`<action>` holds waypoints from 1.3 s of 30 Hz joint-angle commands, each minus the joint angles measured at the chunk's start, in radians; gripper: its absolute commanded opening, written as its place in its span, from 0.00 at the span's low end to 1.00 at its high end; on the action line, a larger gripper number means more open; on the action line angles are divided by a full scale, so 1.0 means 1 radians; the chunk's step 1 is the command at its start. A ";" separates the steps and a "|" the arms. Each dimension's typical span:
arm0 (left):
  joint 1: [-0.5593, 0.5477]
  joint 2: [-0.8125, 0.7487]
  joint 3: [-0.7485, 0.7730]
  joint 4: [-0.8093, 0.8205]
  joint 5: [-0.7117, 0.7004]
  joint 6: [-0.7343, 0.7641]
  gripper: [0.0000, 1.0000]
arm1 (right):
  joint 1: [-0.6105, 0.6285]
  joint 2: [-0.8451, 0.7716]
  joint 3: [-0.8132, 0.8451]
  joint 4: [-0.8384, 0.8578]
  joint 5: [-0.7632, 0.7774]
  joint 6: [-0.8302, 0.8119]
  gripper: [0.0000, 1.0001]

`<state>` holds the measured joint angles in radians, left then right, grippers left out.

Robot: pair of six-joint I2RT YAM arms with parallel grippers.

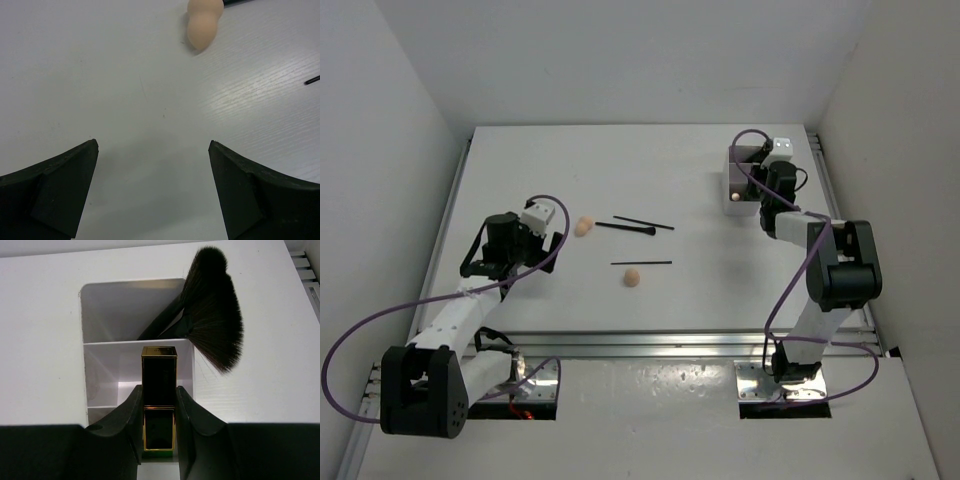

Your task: Organize the makeup

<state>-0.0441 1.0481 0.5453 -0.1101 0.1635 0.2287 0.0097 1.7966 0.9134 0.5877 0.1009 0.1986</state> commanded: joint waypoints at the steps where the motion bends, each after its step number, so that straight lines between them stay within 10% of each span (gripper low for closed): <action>1: 0.012 -0.003 0.035 0.036 -0.002 0.011 0.99 | -0.001 0.012 -0.050 0.141 -0.013 -0.005 0.00; 32: 0.012 0.006 0.053 0.018 0.007 0.011 0.99 | -0.002 0.069 -0.289 0.531 -0.063 0.009 0.00; 39: 0.012 -0.003 0.035 0.027 0.007 0.011 0.99 | -0.004 0.043 -0.283 0.472 -0.073 0.013 0.28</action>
<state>-0.0441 1.0538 0.5655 -0.1040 0.1608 0.2291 0.0078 1.8675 0.6403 1.1309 0.0582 0.2028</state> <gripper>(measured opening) 0.984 0.274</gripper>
